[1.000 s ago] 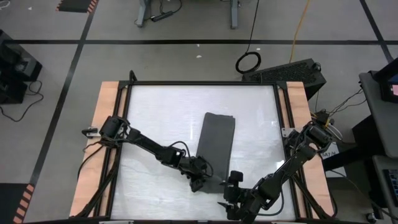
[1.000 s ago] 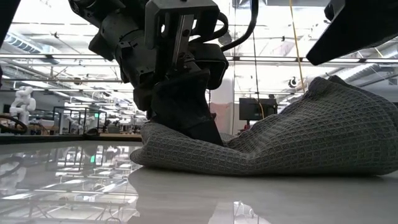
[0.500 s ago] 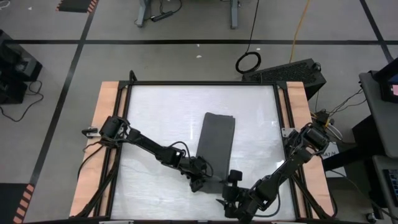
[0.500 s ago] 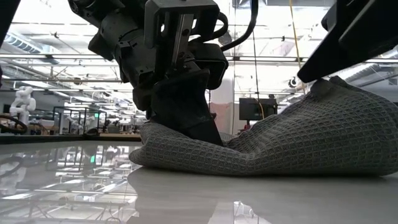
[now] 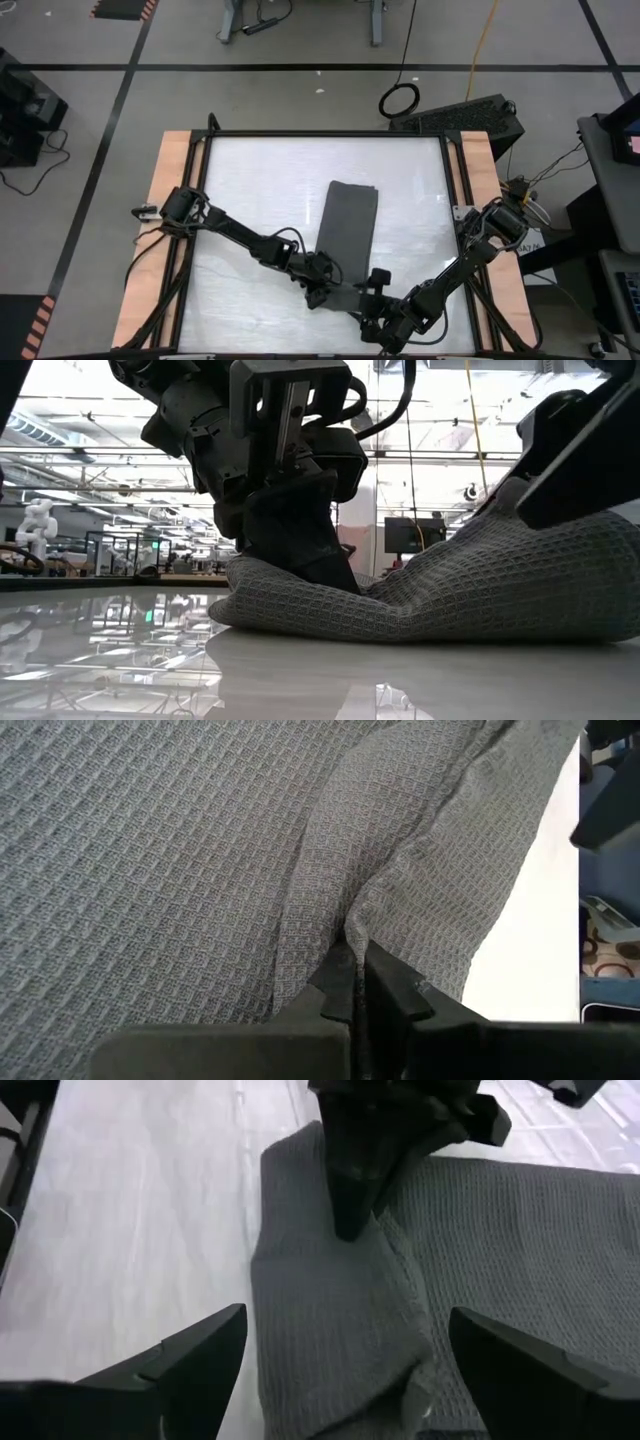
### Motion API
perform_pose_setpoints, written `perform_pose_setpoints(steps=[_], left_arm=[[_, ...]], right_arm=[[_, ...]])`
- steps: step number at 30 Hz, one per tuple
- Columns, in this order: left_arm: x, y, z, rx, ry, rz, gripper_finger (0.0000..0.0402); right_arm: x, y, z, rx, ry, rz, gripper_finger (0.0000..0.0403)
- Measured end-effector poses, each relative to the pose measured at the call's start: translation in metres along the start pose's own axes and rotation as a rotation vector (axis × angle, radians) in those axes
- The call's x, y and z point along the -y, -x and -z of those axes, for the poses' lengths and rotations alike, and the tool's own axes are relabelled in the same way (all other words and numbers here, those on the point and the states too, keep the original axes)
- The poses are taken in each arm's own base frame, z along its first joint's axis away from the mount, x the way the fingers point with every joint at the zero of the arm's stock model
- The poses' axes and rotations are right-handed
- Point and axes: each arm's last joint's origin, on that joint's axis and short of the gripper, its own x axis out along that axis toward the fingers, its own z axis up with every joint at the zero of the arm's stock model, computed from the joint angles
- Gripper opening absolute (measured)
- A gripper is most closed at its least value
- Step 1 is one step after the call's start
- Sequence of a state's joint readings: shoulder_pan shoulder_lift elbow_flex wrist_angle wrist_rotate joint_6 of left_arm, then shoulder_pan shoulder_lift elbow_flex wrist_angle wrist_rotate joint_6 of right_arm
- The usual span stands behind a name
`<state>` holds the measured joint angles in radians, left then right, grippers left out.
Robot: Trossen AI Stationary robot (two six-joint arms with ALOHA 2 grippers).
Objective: Roll towel into tight, uniform cylinder
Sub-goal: Roll the gray towel
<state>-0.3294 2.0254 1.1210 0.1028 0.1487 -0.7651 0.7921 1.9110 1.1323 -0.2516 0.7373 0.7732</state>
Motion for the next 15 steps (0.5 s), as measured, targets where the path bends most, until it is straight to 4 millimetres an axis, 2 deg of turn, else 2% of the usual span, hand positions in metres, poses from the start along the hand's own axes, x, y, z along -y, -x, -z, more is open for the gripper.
perform_pose_setpoints(steps=[10,15], left_arm=[[-0.0002,0.0,0.0002,0.0,-0.017,-0.004,0.0011],[-0.0003,0.0,0.0002,0.007,-0.015,-0.012,0.0043]], right_arm=[[-0.0062,0.0052,-0.0099,0.055,-0.028,-0.072,0.0338],[-0.0094,0.0087,-0.0081,0.041,-0.047,-0.104,0.0338]])
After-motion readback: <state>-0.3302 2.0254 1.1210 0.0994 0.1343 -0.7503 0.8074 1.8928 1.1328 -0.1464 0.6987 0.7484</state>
